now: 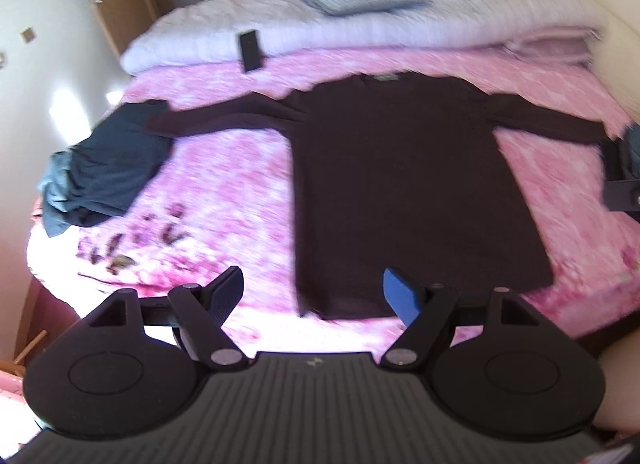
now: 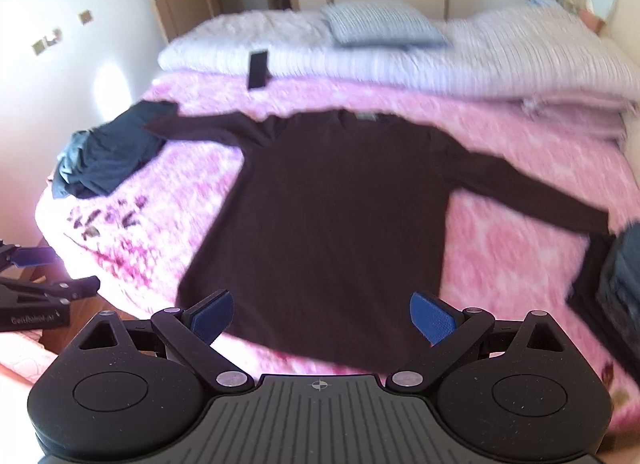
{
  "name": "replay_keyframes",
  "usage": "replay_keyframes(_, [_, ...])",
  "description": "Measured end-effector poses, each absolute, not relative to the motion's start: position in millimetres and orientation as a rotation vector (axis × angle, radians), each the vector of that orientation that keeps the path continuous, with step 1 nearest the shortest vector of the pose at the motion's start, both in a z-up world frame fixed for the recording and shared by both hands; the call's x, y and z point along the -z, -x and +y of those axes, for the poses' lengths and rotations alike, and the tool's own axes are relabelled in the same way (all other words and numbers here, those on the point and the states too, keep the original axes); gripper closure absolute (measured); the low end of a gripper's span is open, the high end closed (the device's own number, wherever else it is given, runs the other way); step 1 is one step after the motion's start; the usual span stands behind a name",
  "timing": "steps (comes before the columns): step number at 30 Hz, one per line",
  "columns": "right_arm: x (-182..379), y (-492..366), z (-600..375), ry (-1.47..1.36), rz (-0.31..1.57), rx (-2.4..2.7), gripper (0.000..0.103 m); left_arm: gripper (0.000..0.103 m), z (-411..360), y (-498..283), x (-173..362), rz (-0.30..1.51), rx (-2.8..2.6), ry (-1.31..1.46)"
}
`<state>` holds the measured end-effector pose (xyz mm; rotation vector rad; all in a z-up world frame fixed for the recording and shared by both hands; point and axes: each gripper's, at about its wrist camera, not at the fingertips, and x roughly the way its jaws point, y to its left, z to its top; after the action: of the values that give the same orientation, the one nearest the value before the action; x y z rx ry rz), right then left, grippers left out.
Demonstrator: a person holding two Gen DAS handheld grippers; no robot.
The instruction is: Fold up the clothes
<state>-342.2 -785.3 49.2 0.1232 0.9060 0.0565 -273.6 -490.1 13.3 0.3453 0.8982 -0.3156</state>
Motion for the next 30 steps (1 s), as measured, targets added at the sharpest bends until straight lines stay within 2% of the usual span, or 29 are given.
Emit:
replay_keyframes(8, [-53.4, 278.7, -743.1, 0.022, 0.772, -0.137, 0.005, 0.025, -420.3, 156.4, 1.3, 0.876, 0.215, -0.364])
replay_keyframes(11, [-41.3, 244.5, -716.3, 0.08, 0.734, -0.177, 0.005, 0.025, -393.5, 87.1, 19.8, 0.839, 0.24, -0.459])
replay_keyframes(17, [6.0, 130.2, -651.0, 0.139, 0.794, -0.109, 0.005, 0.025, -340.3, -74.5, 70.7, 0.72, 0.351, -0.677])
replay_keyframes(20, [29.6, 59.6, -615.3, 0.157, 0.861, -0.037, 0.005, 0.025, -301.6, -167.4, 97.7, 0.775, 0.428, -0.549])
replay_keyframes(23, [49.7, -5.8, -574.8, 0.2, 0.898, -0.021, 0.005, 0.027, -260.6, -252.8, 127.5, 0.878, 0.428, -0.249])
replay_keyframes(27, [74.3, -73.8, -530.2, 0.24, 0.912, -0.023, 0.005, 0.037, -223.7, -336.8, 170.4, 0.935, 0.364, 0.07])
replay_keyframes(30, [94.8, -110.0, -514.6, 0.253, 0.916, -0.012, 0.005, 0.041, -211.6, -368.2, 202.8, 0.936, 0.331, 0.239])
